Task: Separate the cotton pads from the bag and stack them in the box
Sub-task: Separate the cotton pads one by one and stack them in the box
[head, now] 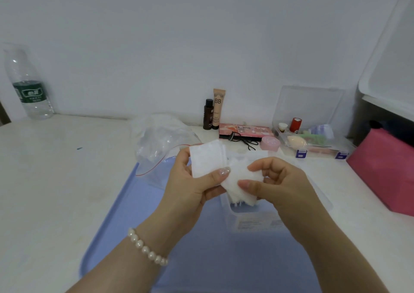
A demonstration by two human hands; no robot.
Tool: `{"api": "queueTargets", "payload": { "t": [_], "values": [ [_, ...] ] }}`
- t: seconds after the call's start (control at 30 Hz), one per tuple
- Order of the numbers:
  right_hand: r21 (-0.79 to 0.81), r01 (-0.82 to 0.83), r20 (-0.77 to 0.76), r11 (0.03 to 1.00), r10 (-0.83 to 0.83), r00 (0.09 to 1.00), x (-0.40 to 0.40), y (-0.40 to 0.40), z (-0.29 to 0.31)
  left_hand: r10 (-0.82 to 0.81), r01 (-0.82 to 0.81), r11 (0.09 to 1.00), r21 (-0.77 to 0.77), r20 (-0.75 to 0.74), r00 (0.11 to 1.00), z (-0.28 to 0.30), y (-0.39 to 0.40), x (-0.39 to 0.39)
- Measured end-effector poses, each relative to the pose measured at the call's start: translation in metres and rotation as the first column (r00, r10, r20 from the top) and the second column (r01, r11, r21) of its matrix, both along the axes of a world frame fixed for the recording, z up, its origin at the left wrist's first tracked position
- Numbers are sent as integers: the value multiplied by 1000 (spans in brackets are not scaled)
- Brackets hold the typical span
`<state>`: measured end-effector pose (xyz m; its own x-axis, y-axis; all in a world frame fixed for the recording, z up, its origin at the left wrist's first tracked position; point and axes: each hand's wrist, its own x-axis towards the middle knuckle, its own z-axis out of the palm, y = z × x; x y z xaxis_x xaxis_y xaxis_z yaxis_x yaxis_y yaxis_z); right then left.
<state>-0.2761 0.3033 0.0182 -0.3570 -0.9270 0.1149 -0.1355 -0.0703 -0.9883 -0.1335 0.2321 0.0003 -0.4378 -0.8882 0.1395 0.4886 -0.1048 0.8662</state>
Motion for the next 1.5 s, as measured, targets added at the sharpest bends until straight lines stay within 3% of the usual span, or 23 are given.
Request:
{"api": "queueTargets", "payload": {
  "t": [0.27, 0.47, 0.6, 0.73, 0.83, 0.9, 1.03, 1.17, 1.27, 1.5],
  "values": [
    [109, -33, 13, 994, 32, 999, -2, -1, 0, -11, 11, 1000, -18, -4, 1000, 0, 0, 0],
    [89, -113, 54, 990, 109, 993, -3, 5, 5, 1, -1, 999, -35, 8, 1000, -1, 0, 1],
    [132, -144, -84, 981, 156, 984, 4, 9, 7, 25, -24, 1000, -15, 47, 999, -2, 0, 0],
    [82, 8, -130, 997, 3, 992, 1, 5, 4, 16, -17, 995, 94, 11, 1000, 0, 0, 0],
    [-73, 220, -138, 973, -228, 964, -5, 3, 0, -14, 23, 982, 185, -50, 999, 0, -2, 1],
    [-189, 273, -99, 943, -294, 951, -3, 3, 2, -19, 31, 978, 205, -57, 998, 0, -2, 0],
    [-307, 100, 30, 947, -95, 995, 4, 6, 1, 6, 2, 987, 162, -50, 999, -1, -3, -3],
    [-286, -84, 16, 955, 92, 996, 15, 4, -4, 12, -10, 998, 61, -37, 999, 0, -2, -3],
    [-265, -88, 1, 960, 92, 996, 21, 4, -3, -9, 9, 1000, 0, -12, 1000, -1, 0, -3],
    [-181, 100, 117, 978, -79, 990, 27, -1, -8, -1, 6, 995, -103, 45, 999, -5, 2, -5]
  ]
}}
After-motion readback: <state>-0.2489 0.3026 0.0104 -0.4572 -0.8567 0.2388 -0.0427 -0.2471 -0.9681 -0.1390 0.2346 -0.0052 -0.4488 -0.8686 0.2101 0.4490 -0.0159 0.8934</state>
